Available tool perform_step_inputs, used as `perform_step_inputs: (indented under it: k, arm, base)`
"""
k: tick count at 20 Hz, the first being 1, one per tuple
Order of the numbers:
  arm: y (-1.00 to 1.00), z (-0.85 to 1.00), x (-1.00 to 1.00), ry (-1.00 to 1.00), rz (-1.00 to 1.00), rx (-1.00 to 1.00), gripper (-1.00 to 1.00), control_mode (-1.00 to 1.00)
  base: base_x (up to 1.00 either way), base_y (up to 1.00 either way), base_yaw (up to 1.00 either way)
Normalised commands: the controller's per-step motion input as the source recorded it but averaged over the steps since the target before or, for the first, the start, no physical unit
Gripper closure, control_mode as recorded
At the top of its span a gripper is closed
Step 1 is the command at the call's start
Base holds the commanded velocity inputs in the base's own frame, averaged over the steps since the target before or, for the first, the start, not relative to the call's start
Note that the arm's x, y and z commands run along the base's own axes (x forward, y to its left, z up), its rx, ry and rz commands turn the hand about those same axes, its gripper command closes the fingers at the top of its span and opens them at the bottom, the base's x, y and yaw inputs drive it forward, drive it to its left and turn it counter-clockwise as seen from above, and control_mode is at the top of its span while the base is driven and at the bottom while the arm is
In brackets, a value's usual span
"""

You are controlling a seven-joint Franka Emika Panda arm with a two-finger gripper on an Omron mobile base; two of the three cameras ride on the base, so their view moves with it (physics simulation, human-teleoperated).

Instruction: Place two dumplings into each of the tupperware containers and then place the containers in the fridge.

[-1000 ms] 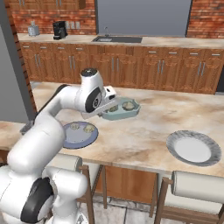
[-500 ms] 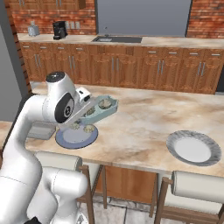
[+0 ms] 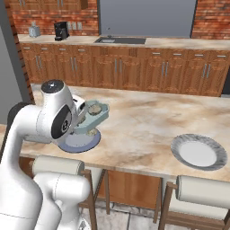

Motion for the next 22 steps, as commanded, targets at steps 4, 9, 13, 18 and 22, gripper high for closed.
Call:
perform_step_inputs:
  k: [4, 9, 13, 18, 22]
  arm:
    - [0.02, 0.07, -0.06, 0.27, 0.20, 0.00, 1.00, -1.00]
    - [-0.07, 0.15, 0.00, 0.22, 0.06, 0.03, 1.00, -1.00]
    - [0.00, 0.16, -0.31, 0.00, 0.07, 0.01, 1.00, -1.00]
    - [0.00, 0.15, -0.45, -0.06, 0.14, 0.06, 1.00, -1.00]
    - [0.00, 0.21, -0.24, -0.20, 0.12, 0.02, 1.00, -1.00]
  base:
    - [0.00, 0.00, 0.00]
    - [0.00, 0.00, 0.00]
    - [0.00, 0.00, 0.00]
    - [0.00, 0.00, 0.00]
    - [0.00, 0.00, 0.00]
